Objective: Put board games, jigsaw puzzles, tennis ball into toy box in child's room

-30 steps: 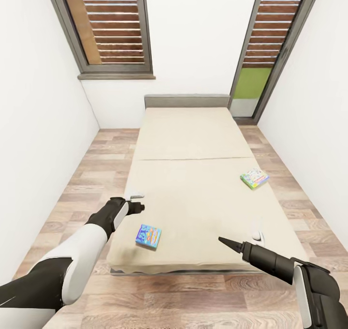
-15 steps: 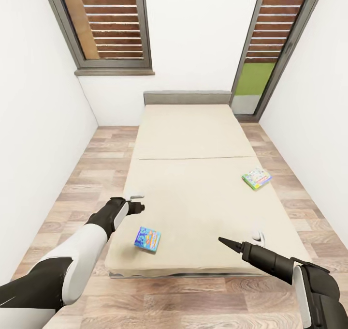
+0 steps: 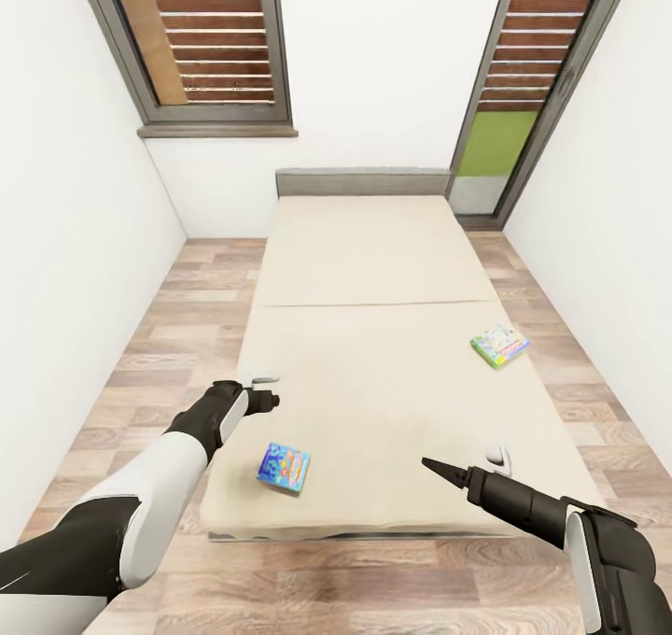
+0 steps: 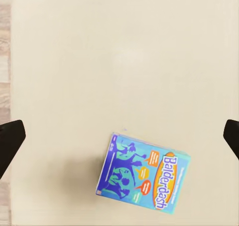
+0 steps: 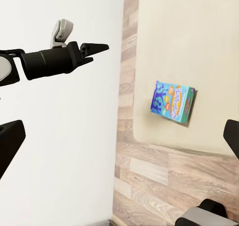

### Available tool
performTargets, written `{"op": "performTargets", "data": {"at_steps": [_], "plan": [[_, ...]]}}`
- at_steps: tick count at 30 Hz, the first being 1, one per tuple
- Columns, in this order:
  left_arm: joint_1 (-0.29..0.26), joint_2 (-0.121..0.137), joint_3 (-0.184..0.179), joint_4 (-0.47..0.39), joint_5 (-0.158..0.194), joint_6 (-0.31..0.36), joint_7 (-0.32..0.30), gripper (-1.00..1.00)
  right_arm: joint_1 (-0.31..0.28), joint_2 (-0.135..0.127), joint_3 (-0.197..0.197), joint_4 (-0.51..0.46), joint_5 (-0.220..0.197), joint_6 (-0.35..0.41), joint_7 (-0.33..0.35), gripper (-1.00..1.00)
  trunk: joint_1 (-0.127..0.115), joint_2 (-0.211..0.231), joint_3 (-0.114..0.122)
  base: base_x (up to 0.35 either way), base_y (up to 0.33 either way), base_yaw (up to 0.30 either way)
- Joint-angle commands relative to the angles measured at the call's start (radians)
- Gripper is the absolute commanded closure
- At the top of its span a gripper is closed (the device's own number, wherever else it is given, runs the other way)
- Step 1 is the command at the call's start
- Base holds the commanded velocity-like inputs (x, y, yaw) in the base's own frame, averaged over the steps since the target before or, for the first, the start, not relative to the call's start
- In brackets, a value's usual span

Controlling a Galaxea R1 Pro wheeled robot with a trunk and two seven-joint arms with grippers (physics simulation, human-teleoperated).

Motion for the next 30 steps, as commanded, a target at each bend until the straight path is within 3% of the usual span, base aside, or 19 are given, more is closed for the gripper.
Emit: {"op": "performTargets", "data": {"at_steps": [1,16,30], "plan": [[0.0,-0.001,0.008,-0.002,-0.001,0.005,0.002,-1.0,-0.001,0.001,-0.002,-0.001,0.001,0.008,0.004,-1.0,0.001,-0.002,-0.003,0.135,0.0,0.0],[0.0,-0.001,0.008,-0.001,0.0,0.003,0.002,-1.0,-0.001,0.002,-0.001,-0.001,0.001,0.008,-0.003,-1.0,0.001,-0.002,-0.028,0.024,0.0,0.0],[0.0,-0.002,0.008,0.05,0.0,-0.059,0.003,-1.0,-0.001,0.002,0.0,-0.001,0.001,0.008,-0.006,-1.0,0.001,-0.002,-0.051,0.0,0.0,0.0]]}}
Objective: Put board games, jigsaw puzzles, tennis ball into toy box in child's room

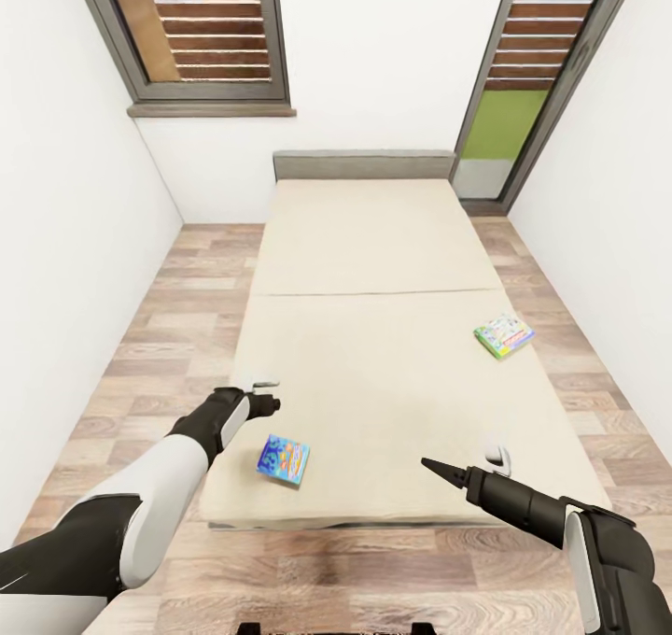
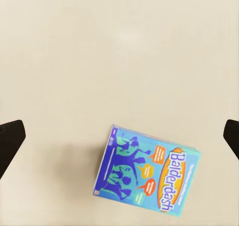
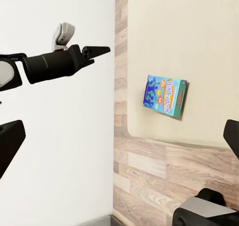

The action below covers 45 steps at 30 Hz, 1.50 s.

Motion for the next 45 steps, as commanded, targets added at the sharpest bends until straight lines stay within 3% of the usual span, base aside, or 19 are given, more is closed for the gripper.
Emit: {"op": "performTargets", "data": {"at_steps": [1,19,36,45], "plan": [[0.0,-0.001,0.008,0.0,0.0,0.001,0.003,-1.0,-0.001,0.001,-0.002,-0.001,0.001,0.008,0.004,-1.0,0.0,-0.002,-0.003,0.0,0.0,0.0],[0.0,-0.002,0.008,0.043,0.0,-0.068,0.004,-1.0,-0.001,0.001,-0.002,-0.001,0.001,0.008,0.004,-1.0,0.0,-0.002,-0.033,0.0,0.0,0.0],[0.0,-0.003,0.01,0.05,-0.001,-0.09,0.004,-1.0,-0.001,0.005,-0.001,-0.005,0.0,0.01,0.003,-1.0,0.0,-0.002,-0.061,0.0,0.0,0.0],[0.0,-0.029,0.011,0.05,-0.001,-0.093,0.007,-1.0,-0.001,0.006,-0.001,-0.005,0.0,0.01,0.003,-1.0,0.0,-0.002,-0.075,0.0,0.0,0.0]]}}
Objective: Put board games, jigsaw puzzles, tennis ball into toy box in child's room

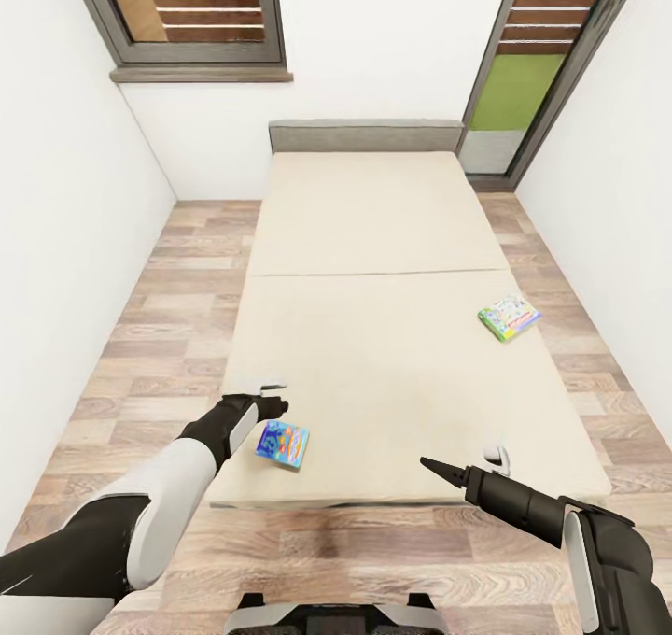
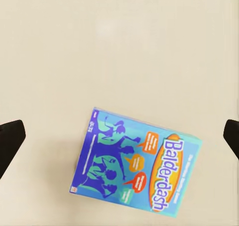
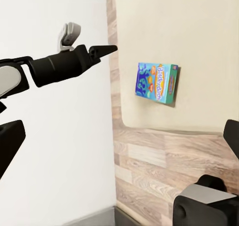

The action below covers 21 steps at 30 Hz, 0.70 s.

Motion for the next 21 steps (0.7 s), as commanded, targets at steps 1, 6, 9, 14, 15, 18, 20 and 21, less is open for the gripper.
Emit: {"op": "performTargets", "data": {"at_steps": [1,6,9,14,15,18,20,21], "plan": [[0.0,-0.004,0.008,-0.003,0.0,0.005,0.01,-1.0,-0.001,0.001,-0.002,-0.001,0.001,0.008,0.004,-1.0,0.0,-0.002,-0.003,0.0,0.0,0.0],[-0.003,-0.011,0.008,-0.013,0.002,0.005,0.06,-1.0,-0.001,-0.002,0.005,-0.005,0.0,0.008,0.003,-1.0,0.0,-0.002,-0.011,0.0,0.0,0.0],[-0.004,-0.013,0.009,-0.019,0.002,0.005,0.086,-1.0,-0.003,-0.006,0.004,-0.006,0.0,0.009,0.004,-1.0,0.0,-0.002,-0.016,0.0,0.0,0.0],[-0.006,-0.014,0.01,-0.022,0.002,0.004,0.1,-1.0,-0.006,-0.006,0.005,-0.007,0.0,0.007,0.004,-1.0,0.0,-0.002,-0.024,0.0,0.0,0.0],[-0.007,-0.014,0.01,-0.023,0.002,0.004,0.102,-1.0,-0.006,-0.006,0.006,-0.007,0.0,0.004,0.004,-1.0,0.0,-0.002,-0.026,0.0,0.0,0.0],[-0.007,-0.016,0.011,-0.024,0.003,0.005,0.104,-1.0,-0.007,-0.005,0.007,-0.011,-0.001,-0.025,0.004,-1.0,0.0,-0.002,-0.031,0.0,0.0,0.0],[-0.008,-0.019,0.011,-0.026,0.003,0.005,0.105,-1.0,-0.007,-0.005,0.007,-0.015,-0.001,-0.044,0.004,-1.0,0.0,-0.002,-0.034,0.0,0.0,0.0],[-0.008,-0.026,0.011,-0.029,0.003,0.006,0.105,-1.0,-0.008,-0.006,0.007,-0.019,-0.002,-0.058,0.004,-1.0,0.0,-0.002,-0.036,0.0,0.0,0.0]]}}
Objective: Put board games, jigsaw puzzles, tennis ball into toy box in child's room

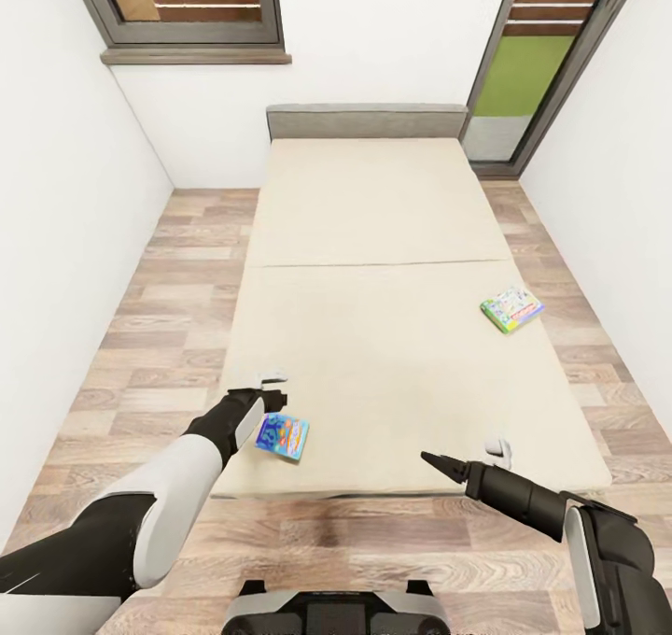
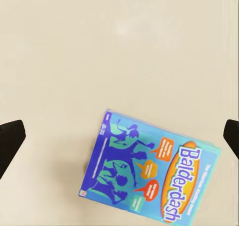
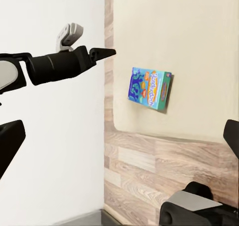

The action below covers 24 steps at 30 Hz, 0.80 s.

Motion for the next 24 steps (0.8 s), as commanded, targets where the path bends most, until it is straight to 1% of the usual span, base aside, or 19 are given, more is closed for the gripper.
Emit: {"op": "performTargets", "data": {"at_steps": [1,9,24], "plan": [[0.0,-0.004,0.008,-0.003,-0.001,0.005,0.002,-1.0,-0.001,0.001,-0.002,-0.002,0.001,0.002,0.005,-1.0,0.0,-0.002,-0.003,0.0,0.0,0.0],[-0.001,-0.015,0.007,-0.009,-0.001,0.006,0.002,-1.0,-0.002,-0.001,-0.003,-0.007,-0.003,-0.016,0.013,-1.0,0.0,-0.002,-0.016,0.0,0.0,0.0],[-0.001,-0.017,0.007,-0.013,0.0,0.005,0.001,-1.0,0.001,-0.002,-0.01,-0.023,-0.012,-0.017,0.032,-1.0,0.0,-0.002,-0.039,0.0,0.0,0.0]]}}
